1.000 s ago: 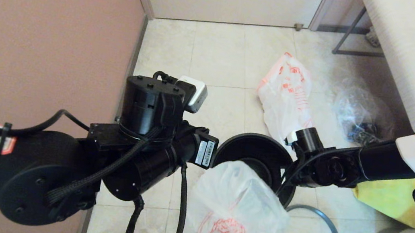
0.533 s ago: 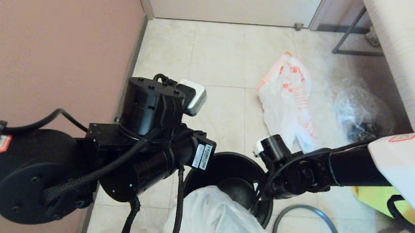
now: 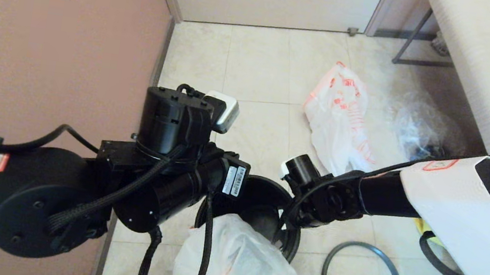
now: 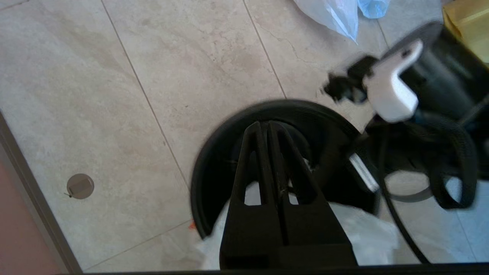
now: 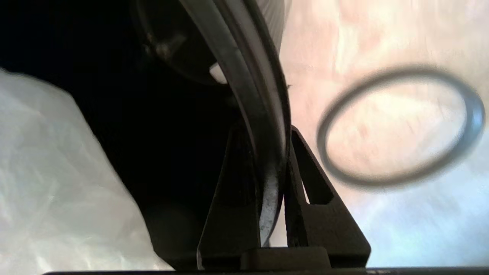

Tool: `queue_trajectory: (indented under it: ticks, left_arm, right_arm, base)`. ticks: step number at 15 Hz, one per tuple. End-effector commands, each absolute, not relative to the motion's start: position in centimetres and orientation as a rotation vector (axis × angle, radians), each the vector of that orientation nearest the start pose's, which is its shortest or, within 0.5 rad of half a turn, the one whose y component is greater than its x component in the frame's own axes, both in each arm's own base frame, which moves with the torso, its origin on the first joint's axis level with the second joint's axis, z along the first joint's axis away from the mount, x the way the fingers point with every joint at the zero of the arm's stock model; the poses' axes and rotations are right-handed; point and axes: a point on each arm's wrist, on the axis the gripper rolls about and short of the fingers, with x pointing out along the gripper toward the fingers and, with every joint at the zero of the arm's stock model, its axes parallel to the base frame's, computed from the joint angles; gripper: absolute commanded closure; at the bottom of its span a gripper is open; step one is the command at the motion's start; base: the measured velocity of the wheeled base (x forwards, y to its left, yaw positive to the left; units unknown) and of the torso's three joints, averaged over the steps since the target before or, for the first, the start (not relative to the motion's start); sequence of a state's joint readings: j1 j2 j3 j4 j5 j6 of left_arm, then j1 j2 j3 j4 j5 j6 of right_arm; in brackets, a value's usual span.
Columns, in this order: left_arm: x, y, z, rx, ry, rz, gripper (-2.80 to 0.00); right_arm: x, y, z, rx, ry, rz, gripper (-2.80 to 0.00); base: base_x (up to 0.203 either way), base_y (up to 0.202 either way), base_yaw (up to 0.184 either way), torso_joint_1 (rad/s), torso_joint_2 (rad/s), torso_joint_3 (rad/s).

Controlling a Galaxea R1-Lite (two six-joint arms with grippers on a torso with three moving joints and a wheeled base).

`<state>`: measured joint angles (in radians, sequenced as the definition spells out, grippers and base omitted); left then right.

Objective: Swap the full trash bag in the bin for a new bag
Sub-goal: Put the new garbage bag on the trash can

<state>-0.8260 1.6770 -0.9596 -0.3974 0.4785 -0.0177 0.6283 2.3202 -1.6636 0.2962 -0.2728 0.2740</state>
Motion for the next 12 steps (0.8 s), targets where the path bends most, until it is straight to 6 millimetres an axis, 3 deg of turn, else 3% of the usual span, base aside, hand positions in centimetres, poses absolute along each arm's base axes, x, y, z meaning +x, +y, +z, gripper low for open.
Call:
queue_trajectory:
  ticks: [1,2,5,7,10,12]
  left_arm:
    - [21.7,-22.0,20.8,0.178,0.259,-0.339,0.0]
    - [21.7,-22.0,20.8,0.18,0.262,-0.338,0.0]
    - [21.9,-21.8,20.4,0.209,0.303,-0.326,0.0]
    - [22.2,-21.5,20.0,0.239,0.346,-0.314,0.0]
    - [22.0,-21.1,19.8,0.281,0.408,-0.306,0.0]
    - [22.0,-21.1,19.2,0.312,0.452,-0.304,0.0]
  right_arm:
    - [37.2,26.2,8.2,-0.162,0.885,0.206,0.0]
    - [37.4,26.4,7.8,-0.168,0.889,0.206,-2.8]
    - [37.2,26.3,8.5,-0.154,0.878,0.204,-2.8]
    - [36.4,25.6,10.7,-0.147,0.868,0.201,-2.8]
    - [33.5,23.8,14.1,-0.179,0.882,0.175,-2.8]
    - [31.1,22.5,15.0,-0.229,0.907,0.136,-2.8]
  base:
    - [0.0,0.0,0.0,0.0,0.0,0.0]
    - [0.0,0.0,0.0,0.0,0.0,0.0]
    - [0.0,0.0,0.0,0.0,0.0,0.0]
    - [0.0,0.0,0.0,0.0,0.0,0.0]
    - [0.0,0.0,0.0,0.0,0.0,0.0]
    - [0.0,0.0,0.0,0.0,0.0,0.0]
